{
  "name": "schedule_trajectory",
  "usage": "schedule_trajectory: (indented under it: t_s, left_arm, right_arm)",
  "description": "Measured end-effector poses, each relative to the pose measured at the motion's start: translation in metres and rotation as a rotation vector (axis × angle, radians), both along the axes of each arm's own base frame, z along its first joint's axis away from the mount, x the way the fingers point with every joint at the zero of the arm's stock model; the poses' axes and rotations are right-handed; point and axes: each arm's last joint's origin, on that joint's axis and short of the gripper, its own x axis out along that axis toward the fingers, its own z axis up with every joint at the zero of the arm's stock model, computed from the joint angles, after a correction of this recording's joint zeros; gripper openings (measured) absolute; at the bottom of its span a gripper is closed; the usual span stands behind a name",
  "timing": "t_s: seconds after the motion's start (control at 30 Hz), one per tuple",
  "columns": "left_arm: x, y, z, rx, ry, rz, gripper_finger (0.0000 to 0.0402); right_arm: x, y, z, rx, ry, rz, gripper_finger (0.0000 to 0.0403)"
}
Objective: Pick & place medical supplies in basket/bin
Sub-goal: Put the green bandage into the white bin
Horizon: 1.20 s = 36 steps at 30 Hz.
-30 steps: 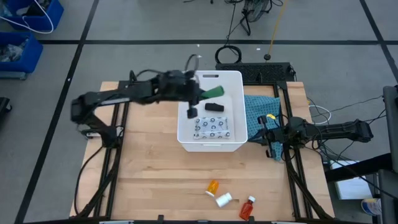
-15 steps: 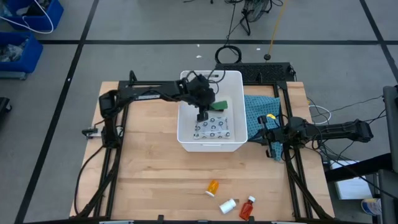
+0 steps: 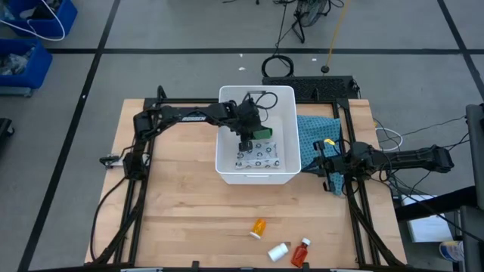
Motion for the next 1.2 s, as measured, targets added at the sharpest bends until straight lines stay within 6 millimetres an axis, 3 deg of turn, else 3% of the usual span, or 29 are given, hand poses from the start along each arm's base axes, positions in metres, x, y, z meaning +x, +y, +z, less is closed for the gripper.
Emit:
schedule_trajectory:
  t_s: [0.23,0.4,0.63,0.8,0.87,1.2]
  left_arm:
    - [0.001,0.000,-0.007,0.008,0.026,-0.003,0.0058]
    - [0.003,-0.006,0.006,0.076,0.053,-0.006,0.0058]
    - [0.016,-0.019,0.074,0.145,0.002,-0.083,0.0058]
    - [0.023,-0.019,0.096,0.168,-0.088,-0.094,0.0057]
    - [0.024,-0.018,0.091,0.157,-0.104,-0.093,0.0054]
    - [0.033,-0.017,0.011,0.106,-0.052,-0.067,0.0057]
  right_arm:
    - [0.000,0.000,0.000,-0.001,-0.001,-0.001,0.0000]
    - [0.000,0.000,0.000,-0.003,-0.002,-0.002,0.0000]
    - [0.000,0.000,0.000,-0.011,-0.006,-0.004,0.0000]
    - [0.000,0.000,0.001,-0.010,-0.013,-0.004,0.0000]
    - [0.000,0.000,0.001,-0.010,-0.013,-0.004,0.0000]
    - [0.000,0.000,0.001,0.000,-0.010,0.000,0.0000]
